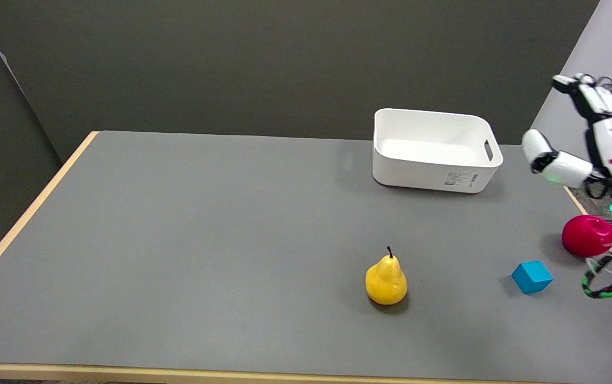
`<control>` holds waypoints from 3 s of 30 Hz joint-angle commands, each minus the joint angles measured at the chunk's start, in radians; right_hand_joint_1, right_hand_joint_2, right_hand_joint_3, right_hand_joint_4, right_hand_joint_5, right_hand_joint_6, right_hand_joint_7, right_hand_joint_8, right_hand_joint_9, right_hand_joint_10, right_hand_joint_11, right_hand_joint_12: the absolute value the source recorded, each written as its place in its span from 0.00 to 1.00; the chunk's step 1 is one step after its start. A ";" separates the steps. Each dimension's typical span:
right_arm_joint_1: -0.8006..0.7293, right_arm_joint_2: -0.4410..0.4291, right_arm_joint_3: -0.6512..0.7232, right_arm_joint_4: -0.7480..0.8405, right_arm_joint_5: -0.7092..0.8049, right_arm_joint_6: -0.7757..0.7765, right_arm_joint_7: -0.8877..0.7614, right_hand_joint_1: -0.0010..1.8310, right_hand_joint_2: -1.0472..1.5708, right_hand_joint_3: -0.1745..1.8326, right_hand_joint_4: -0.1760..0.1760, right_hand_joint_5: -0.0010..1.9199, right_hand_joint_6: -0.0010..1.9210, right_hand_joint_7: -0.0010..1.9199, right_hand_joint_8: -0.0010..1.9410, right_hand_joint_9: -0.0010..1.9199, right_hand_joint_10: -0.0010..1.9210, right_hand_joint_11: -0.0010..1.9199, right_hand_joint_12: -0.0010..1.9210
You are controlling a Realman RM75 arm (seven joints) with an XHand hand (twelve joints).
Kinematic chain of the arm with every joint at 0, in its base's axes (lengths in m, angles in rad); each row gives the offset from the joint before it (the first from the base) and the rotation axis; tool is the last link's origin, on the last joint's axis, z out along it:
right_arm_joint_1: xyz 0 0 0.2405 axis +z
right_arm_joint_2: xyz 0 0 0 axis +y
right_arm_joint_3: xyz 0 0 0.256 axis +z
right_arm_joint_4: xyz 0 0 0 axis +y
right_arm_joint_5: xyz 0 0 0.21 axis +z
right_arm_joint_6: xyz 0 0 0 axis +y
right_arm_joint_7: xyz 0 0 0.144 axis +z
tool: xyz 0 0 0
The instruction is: Pick up the cube.
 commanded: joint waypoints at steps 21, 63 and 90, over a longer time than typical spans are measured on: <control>-0.272 -0.075 -0.193 -0.001 -0.096 0.226 -0.106 0.17 0.65 0.53 0.79 0.13 0.26 0.17 0.18 0.17 0.41 0.12 0.69; -0.216 -0.091 -0.445 -0.241 0.109 0.362 -0.250 0.25 0.65 0.54 0.82 0.20 0.40 0.27 0.29 0.25 0.53 0.16 0.74; -0.158 -0.071 -0.448 -0.260 0.211 0.253 -0.239 0.25 0.65 0.54 0.86 0.20 0.42 0.27 0.30 0.26 0.53 0.17 0.75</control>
